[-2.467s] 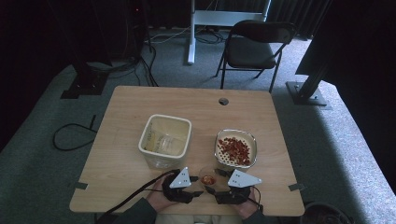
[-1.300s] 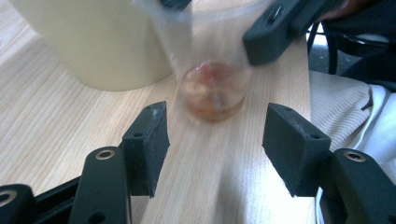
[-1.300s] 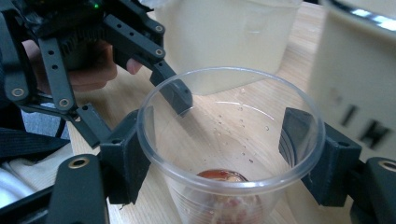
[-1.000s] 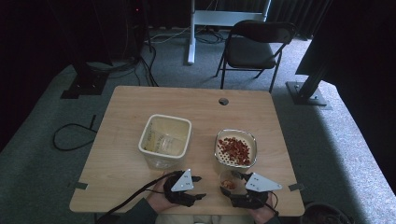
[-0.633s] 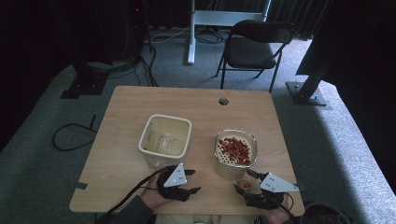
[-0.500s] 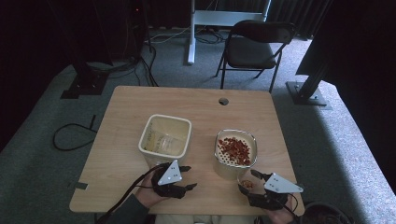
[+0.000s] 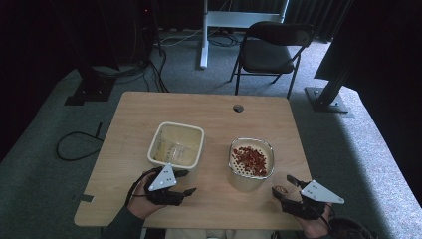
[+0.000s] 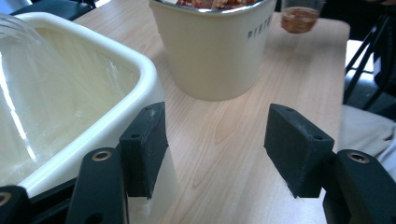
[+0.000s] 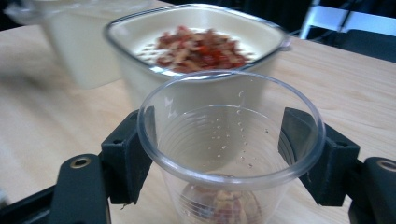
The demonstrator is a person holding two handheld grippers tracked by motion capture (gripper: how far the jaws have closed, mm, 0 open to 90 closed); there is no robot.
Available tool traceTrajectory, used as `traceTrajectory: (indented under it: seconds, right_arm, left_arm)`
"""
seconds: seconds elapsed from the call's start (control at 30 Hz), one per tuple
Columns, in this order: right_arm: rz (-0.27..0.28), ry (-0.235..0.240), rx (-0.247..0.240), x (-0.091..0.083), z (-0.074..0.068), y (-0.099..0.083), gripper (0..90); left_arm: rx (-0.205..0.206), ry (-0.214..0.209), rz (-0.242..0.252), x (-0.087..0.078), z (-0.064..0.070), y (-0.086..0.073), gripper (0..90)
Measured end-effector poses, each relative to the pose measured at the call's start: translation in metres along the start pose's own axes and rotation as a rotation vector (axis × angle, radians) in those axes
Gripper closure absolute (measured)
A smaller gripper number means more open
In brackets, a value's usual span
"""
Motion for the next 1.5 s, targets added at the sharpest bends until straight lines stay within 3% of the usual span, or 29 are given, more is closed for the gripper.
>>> traceTrajectory:
  seconds: [0.13, 0.33, 0.57, 0.87, 1.07, 1.27, 1.5]
  right_arm:
    - [0.002, -0.038, 0.025, -0.002, 0.015, 0.009, 27.4]
    - [0.011, -0.072, 0.006, 0.003, 0.027, 0.028, 27.4]
    - [-0.009, -0.122, -0.021, 0.015, 0.033, 0.052, 30.1]
    - [0.048, -0.120, -0.025, 0.025, 0.029, 0.068, 30.9]
    - [0.040, -0.149, -0.081, 0.028, 0.027, 0.076, 30.9]
    - [0.032, -0.199, -0.142, 0.027, 0.029, 0.091, 30.9]
    - [0.005, -0.267, -0.217, 0.032, 0.034, 0.103, 31.2]
  left_arm:
    - [-0.012, 0.002, 0.020, -0.010, 0.000, 0.001, 39.8]
    - [-0.009, -0.009, 0.017, -0.013, 0.003, 0.001, 39.8]
    - [-0.006, -0.028, 0.015, -0.005, 0.009, 0.001, 39.6]
    - [0.000, -0.051, 0.010, 0.005, 0.016, 0.001, 39.4]
    - [0.014, -0.060, -0.019, 0.013, 0.020, -0.002, 39.3]
    - [0.001, -0.080, -0.030, 0.022, 0.024, -0.007, 39.4]
    - [-0.022, -0.097, -0.078, 0.034, 0.026, -0.022, 39.3]
Point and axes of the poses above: each handheld gripper's, and its own axes: x roughly forward along the jaws, y roughly out of its top, z roughly to its right, the point moved 4 cm from there along x, roughly forward along the jaws, and after that the axes turned 7 degrees about x, right-handed, at the moved point
